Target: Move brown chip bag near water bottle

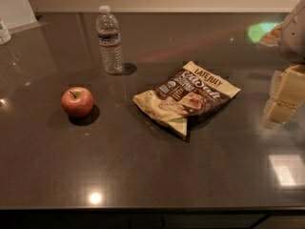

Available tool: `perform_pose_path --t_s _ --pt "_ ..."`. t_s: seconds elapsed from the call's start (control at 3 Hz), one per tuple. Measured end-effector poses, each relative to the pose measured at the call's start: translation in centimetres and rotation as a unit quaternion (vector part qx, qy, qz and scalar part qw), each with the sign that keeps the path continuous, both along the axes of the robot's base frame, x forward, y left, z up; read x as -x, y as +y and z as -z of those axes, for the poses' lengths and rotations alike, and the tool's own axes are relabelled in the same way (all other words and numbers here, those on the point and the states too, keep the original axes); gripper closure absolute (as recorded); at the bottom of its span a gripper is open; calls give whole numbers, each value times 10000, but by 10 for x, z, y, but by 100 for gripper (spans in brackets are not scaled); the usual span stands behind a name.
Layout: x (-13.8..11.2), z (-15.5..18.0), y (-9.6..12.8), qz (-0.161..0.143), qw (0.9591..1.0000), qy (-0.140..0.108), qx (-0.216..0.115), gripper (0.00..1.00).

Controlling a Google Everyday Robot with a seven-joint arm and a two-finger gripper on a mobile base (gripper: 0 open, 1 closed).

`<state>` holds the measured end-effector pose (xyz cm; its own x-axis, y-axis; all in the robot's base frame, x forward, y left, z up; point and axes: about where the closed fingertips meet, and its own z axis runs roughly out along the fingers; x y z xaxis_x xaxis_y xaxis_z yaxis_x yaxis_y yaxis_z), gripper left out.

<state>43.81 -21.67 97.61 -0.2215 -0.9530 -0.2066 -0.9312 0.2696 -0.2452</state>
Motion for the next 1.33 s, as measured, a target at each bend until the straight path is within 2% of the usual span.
perform_pose_path --t_s 0.33,0.67,1.0,1.33 --pt "0 0 0 0 10000 -1 0 0" --pt "-11 5 5 -185 9998 -2 -91 0" --pt "-35 17 21 -479 9985 -28 -270 0" --pt "-57 37 47 -891 9950 -10 -444 0"
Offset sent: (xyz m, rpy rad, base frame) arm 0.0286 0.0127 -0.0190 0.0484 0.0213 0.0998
